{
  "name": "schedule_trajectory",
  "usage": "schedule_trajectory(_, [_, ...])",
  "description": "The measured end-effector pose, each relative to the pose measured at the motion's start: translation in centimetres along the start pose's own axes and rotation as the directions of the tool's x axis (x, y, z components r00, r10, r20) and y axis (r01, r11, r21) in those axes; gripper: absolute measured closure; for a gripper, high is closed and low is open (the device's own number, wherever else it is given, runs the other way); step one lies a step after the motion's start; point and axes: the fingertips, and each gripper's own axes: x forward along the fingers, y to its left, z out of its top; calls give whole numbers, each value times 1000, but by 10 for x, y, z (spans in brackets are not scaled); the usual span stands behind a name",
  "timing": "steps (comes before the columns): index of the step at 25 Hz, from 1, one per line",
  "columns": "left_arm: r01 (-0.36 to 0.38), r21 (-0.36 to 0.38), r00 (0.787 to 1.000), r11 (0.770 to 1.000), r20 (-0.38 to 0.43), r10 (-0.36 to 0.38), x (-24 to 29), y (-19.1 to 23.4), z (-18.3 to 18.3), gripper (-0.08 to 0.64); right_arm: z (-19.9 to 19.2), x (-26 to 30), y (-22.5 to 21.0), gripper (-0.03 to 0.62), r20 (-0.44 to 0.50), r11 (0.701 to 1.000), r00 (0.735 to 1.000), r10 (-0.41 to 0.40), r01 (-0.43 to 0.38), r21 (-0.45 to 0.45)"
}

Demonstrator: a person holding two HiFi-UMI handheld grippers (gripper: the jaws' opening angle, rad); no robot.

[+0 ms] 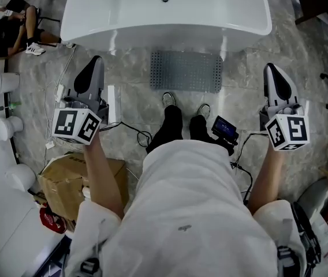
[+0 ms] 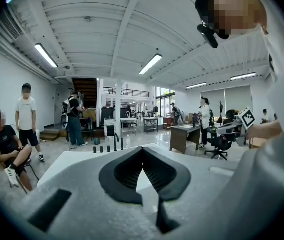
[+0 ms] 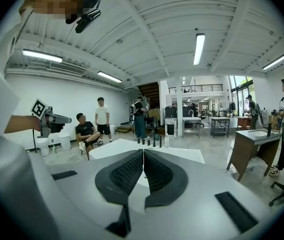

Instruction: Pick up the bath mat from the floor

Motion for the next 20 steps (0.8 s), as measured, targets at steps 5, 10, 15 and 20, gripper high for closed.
schedule_trajectory(5, [33,8,999,999,1,-33,19,33,-3,549,10,16,21,584,-9,1000,1000,-27,27,7])
schedule_trajectory(10, [68,0,998,998,-11,-68,37,73,-20,549,1,37,44,584,-66,998,996,-52,54,29])
schedule_trajectory(15, [118,0,992,993,-40,-117,55,99,-44,549,-15,55,57,584,-139,996,987,-80,85,33])
schedule_trajectory(20, [182,-21,983,983,-37,-182,66,104,-54,549,-24,61,69,584,-163,996,984,-79,86,32])
